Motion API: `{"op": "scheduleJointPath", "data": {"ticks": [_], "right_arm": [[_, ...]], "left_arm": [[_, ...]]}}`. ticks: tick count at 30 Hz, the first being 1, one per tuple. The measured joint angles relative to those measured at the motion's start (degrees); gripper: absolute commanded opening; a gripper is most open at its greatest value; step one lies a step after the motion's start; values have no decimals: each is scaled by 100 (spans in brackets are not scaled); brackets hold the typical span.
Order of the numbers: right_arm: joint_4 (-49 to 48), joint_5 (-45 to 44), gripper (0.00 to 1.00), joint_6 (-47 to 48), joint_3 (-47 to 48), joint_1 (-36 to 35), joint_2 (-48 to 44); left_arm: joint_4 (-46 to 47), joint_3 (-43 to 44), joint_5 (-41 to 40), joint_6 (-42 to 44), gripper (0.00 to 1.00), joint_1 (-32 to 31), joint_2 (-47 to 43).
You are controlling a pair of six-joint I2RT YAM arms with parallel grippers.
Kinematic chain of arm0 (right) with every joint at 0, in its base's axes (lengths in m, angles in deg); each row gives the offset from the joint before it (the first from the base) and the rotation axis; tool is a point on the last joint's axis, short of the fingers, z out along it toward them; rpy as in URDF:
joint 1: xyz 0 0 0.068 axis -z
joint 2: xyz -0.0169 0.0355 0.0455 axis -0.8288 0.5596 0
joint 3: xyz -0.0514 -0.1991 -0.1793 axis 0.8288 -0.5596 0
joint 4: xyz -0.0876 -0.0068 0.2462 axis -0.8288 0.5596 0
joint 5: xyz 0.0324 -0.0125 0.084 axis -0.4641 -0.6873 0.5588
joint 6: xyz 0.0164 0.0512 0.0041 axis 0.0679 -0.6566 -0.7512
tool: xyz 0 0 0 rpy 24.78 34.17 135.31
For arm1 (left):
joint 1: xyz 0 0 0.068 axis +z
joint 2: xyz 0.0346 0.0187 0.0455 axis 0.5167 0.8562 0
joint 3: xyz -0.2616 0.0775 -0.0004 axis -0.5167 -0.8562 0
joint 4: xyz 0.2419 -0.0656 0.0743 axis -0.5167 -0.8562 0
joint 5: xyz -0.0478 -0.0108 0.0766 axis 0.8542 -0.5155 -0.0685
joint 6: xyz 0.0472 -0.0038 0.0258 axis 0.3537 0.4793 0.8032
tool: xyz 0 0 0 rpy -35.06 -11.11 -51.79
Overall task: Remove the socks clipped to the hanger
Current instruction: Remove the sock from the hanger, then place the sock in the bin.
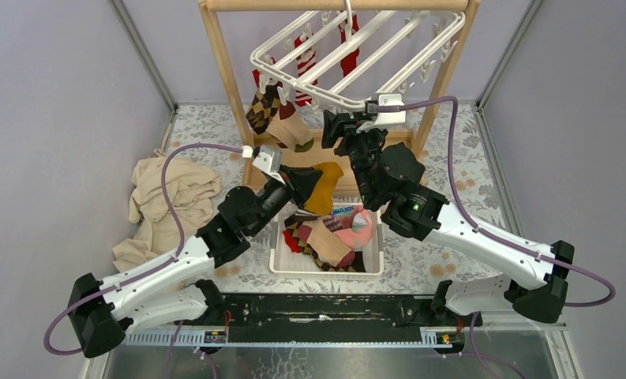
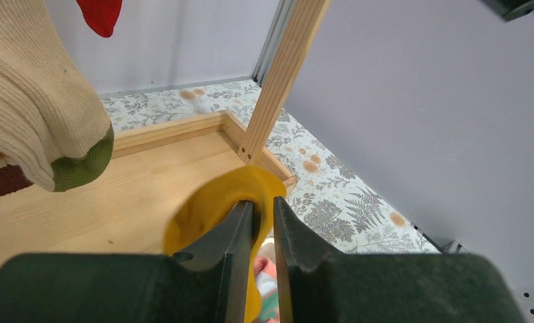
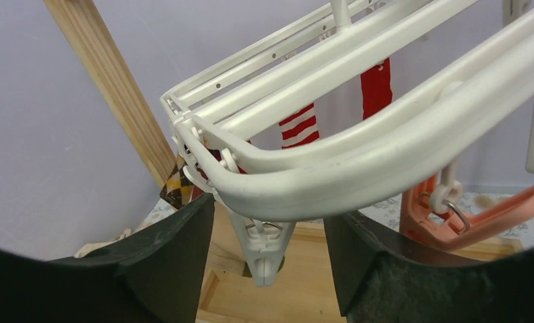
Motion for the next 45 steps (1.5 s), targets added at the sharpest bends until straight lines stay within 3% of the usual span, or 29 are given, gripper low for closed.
{"op": "scheduleJointPath", "data": {"ticks": [15,24,26,30,35,36,38,45], "right_arm": [[929,361,87,-776,-1097,13,-973],[1832,605,86,-1416,-2337,15,-1690],[2006,693,85,-1556,-2603,15,-1777],[2282,933,84,-1827,-3058,15,-1856],[2522,1220,84,-2087,-3512,20,-1893],[2583,1270,84,-2133,-3600,20,-1937],[2673,1355,84,-2203,-3733,20,-2037],[2898,1580,82,-2409,-3954,20,-2223]], "left_arm": [[-887,-13,234,-310,24,0,-772],[-1322,-553,442,-887,25,-13,-1062],[-1375,-756,459,-1014,32,-39,-1049],[-1467,-1126,437,-1283,56,-74,-870],[-1810,-1309,229,-1537,73,-142,-675],[-1884,-1309,177,-1567,86,-155,-675],[-1998,-1307,111,-1582,98,-179,-713],[-2387,-1158,-9,-1670,98,-323,-1032]]}}
